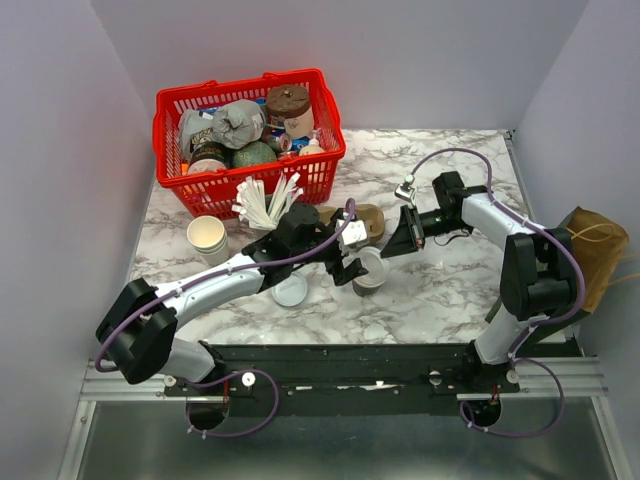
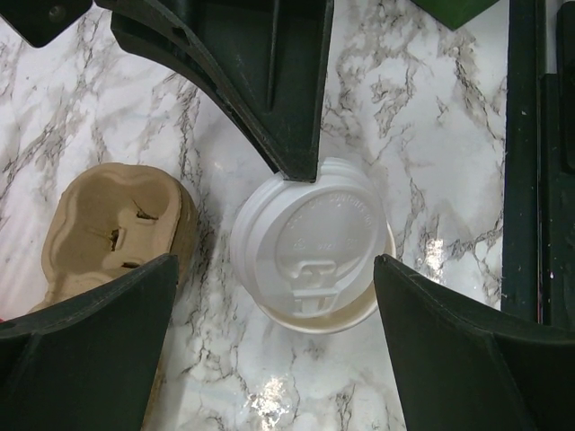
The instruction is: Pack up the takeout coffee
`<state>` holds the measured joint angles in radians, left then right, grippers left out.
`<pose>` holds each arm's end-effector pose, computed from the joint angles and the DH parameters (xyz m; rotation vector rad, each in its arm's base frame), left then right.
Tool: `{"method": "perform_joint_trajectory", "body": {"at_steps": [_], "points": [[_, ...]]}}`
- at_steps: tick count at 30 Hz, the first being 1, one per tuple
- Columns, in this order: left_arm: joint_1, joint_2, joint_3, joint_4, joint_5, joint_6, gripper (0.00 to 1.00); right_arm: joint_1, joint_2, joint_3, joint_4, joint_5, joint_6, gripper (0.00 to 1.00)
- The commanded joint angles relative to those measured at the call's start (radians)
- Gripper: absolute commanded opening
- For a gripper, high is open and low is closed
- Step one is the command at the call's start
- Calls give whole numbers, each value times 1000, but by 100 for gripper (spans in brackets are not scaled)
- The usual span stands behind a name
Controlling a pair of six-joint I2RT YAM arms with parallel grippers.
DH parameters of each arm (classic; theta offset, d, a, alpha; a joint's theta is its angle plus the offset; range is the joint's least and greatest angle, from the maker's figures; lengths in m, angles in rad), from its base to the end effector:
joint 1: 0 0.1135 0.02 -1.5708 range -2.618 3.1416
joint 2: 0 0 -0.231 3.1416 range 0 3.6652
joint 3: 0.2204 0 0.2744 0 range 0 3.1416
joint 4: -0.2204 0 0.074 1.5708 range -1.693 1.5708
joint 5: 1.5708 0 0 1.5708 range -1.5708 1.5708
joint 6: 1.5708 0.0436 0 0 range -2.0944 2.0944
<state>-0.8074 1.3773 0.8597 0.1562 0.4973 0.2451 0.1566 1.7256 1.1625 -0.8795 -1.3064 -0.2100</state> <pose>0.2221 -0.2622 0.2201 1.2761 1.5152 -0.8501 0.3144 0.0923 0.1648 -0.5508 2.3274 1.8233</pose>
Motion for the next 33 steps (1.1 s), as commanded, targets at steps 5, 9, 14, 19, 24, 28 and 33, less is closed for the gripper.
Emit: {"method": "perform_joint_trajectory", "body": {"at_steps": [5,9,14,19,24,28,33], "points": [[-6,23,-5,54,30,-43,96,-12,-18,-3,19,52,-6,27],[-6,40,4,55,38,-46,95,-11,-23,-1,16,67,-23,28],[-6,57,15,55,55,-52,95,-12,-21,-9,20,81,-29,30],[-6,62,19,55,67,-61,95,-11,-17,-11,24,96,-34,31],[-6,63,18,48,84,-63,95,-12,-11,-23,28,107,-37,33],[-6,66,15,46,90,-67,95,-12,-8,-27,34,119,-38,34],[-6,68,12,49,89,-69,95,-12,-4,-37,39,125,-43,35]]}}
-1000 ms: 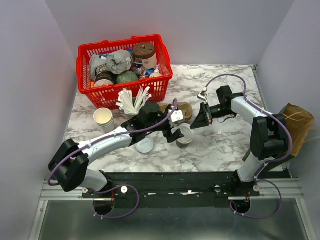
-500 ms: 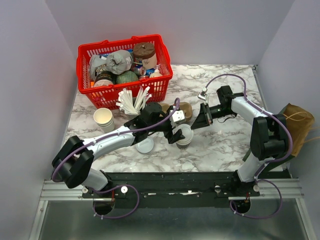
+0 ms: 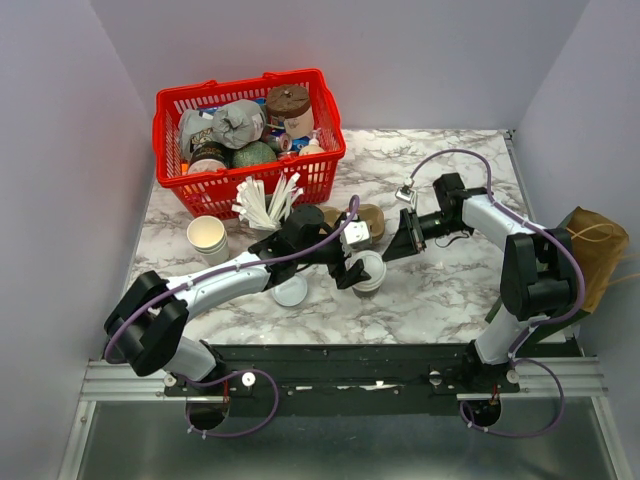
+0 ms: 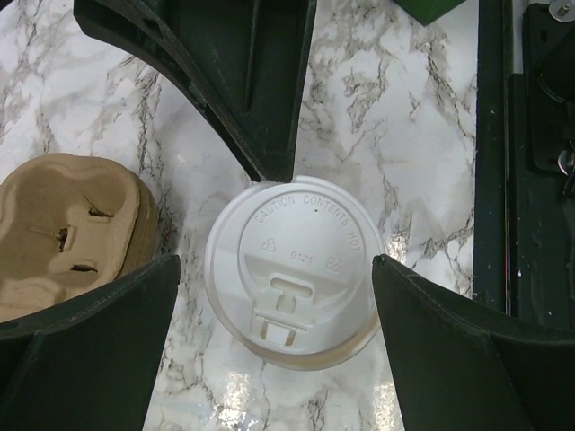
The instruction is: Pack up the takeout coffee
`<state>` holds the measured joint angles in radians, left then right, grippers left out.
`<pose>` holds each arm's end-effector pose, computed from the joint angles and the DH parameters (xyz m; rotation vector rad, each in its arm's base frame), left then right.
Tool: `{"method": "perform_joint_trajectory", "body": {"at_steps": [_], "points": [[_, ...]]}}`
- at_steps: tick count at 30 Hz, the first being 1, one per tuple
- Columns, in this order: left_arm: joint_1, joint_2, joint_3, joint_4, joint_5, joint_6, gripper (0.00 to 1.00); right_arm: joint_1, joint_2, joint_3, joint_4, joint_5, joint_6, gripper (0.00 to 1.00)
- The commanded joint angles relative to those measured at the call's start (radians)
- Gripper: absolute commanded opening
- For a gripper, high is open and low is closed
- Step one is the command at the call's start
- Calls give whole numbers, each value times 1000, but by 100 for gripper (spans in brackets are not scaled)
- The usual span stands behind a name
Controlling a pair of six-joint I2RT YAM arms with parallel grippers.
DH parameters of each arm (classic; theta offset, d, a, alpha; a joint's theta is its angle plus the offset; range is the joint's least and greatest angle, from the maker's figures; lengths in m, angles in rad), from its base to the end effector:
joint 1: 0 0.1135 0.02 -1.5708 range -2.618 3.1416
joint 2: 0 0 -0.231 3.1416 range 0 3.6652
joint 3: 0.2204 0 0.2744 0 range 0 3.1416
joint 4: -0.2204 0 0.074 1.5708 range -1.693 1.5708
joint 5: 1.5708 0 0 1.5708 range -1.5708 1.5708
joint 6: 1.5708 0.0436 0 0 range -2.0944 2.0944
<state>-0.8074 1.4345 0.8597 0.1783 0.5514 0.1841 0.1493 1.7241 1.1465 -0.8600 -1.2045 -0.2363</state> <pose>0.2244 -0.2676 0.2042 1.2772 1.5735 -0.9427 0.3146 0.0885 0.1570 -0.5821 2.3930 1.6825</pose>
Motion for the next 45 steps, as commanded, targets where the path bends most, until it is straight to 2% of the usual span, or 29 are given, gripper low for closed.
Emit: {"method": "perform_joint_trajectory", "body": {"at_steps": [1,28,41,45], "points": [[-6,10,10,27,36,-8,95,-4,-3,-21,21,25,-15,35],[-6,50,19,30,54,-8,94,-5,-9,-41,41,46,-29,38],[-7,73,45,29,70,-20,93,-4,-38,-30,47,56,-12,53],[-6,81,56,39,58,-67,93,-5,-37,-34,47,56,-18,56]]}}
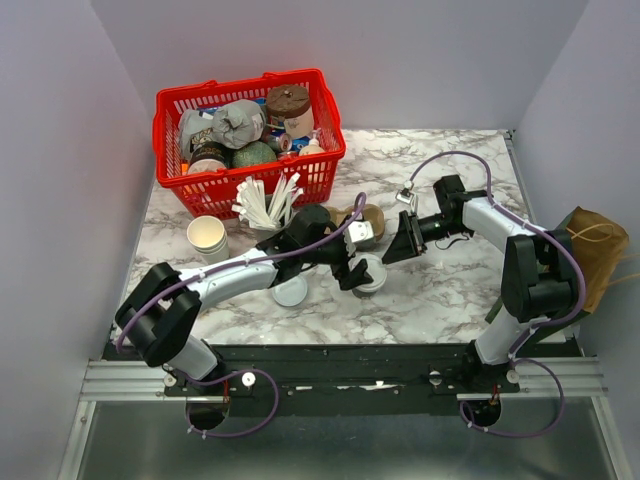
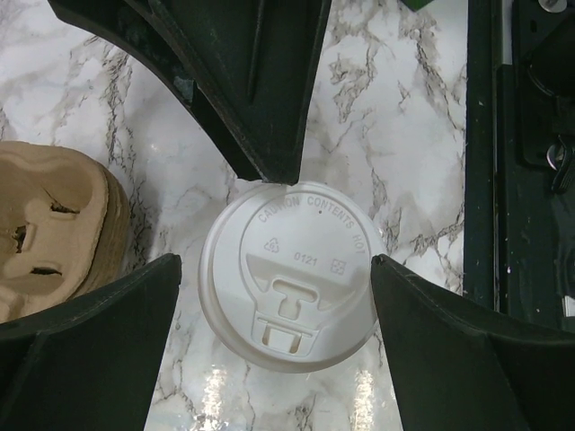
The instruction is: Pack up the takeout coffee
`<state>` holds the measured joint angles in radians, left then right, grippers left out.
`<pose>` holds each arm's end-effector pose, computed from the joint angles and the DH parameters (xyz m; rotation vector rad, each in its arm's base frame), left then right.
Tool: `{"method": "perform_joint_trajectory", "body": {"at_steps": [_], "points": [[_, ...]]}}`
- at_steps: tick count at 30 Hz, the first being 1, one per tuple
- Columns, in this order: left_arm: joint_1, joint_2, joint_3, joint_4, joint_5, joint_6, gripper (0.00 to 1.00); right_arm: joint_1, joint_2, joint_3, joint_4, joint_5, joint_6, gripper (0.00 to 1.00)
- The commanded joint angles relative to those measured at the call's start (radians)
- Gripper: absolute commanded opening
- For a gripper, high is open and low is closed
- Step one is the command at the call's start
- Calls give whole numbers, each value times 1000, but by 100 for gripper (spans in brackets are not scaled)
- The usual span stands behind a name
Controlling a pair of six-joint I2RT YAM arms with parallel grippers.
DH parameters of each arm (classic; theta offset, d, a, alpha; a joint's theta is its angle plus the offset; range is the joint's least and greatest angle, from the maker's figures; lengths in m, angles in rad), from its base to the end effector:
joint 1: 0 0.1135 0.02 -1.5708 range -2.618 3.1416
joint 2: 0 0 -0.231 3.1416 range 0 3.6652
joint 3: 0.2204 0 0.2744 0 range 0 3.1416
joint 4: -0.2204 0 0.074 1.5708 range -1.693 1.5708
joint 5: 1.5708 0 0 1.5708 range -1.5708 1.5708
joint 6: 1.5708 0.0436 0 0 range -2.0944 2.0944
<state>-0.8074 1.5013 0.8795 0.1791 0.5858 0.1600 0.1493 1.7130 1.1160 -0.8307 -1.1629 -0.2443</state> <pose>0.2289 -0.2740 0.1895 1.2930 1.6246 -0.9935 0.3114 0.0873 0.1509 -0.6006 2.4139 1.6228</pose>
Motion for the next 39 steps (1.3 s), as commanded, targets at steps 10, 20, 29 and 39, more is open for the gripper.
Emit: {"method": "perform_joint_trajectory", "body": {"at_steps": [10,20,29,39], "points": [[42,19,44,62,20,-155,93,-5,-30,4,16,19,-15,59],[65,73,68,80,51,-211,89,-4,-24,4,-24,-24,-70,89],[71,109,87,86,52,-223,87,1,-7,10,-31,-31,-92,92],[82,149,111,99,60,-252,85,10,17,19,-45,-35,-112,81]]}}
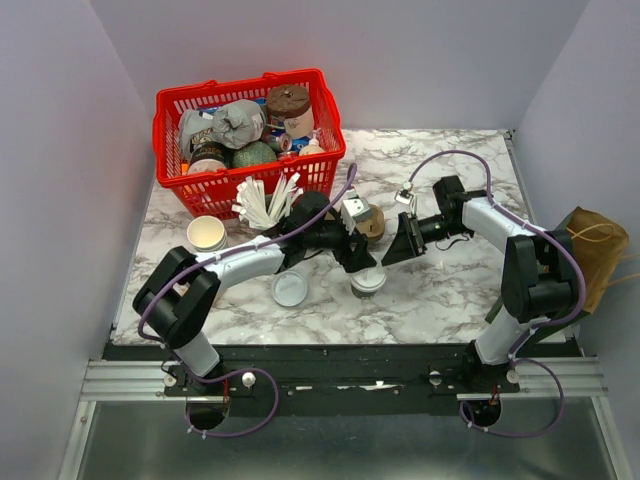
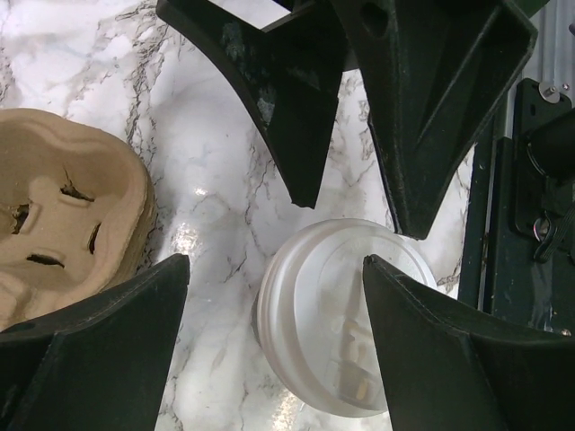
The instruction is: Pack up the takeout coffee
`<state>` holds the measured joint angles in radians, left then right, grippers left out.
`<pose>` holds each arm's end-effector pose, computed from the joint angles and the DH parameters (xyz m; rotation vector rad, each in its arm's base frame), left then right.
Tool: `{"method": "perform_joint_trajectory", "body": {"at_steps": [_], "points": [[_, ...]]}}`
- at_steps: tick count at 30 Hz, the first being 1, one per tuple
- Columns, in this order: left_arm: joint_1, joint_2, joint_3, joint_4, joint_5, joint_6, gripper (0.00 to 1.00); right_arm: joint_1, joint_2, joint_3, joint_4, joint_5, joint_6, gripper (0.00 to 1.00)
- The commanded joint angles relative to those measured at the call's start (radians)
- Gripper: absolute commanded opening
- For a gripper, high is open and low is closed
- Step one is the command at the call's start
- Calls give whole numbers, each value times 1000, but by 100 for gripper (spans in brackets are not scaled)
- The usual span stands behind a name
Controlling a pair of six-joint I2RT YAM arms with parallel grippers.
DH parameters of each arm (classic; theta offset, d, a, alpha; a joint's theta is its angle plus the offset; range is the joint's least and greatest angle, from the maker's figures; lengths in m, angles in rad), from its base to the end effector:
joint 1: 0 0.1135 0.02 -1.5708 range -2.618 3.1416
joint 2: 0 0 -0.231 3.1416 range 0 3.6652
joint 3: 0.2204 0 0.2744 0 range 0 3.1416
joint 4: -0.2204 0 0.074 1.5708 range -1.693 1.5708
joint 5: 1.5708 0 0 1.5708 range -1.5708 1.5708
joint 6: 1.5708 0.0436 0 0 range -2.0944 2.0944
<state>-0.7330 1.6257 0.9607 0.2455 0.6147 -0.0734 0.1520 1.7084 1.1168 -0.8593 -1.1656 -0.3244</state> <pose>0.2660 -0.2733 0.1815 1.0602 1.7974 -1.1172 0.3086 0.0878 0.1522 -0.6771 2.3751 1.6079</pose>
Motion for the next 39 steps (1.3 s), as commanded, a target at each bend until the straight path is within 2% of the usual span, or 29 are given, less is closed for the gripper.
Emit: {"method": "perform_joint_trajectory", "body": {"at_steps": [1,10,19,26,39], "points": [[9,26,30,32,31,-19,85,8,22,18,-18,-35,-31,81],[17,49,39,37,40,-25,84,14,26,21,-17,-40,-35,80],[18,63,41,58,48,-48,84,20,37,15,0,-42,-21,75],[23,77,46,80,42,-71,83,26,50,21,11,-43,-7,67],[53,80,24,121,56,-127,82,34,69,51,26,-19,25,64]]}}
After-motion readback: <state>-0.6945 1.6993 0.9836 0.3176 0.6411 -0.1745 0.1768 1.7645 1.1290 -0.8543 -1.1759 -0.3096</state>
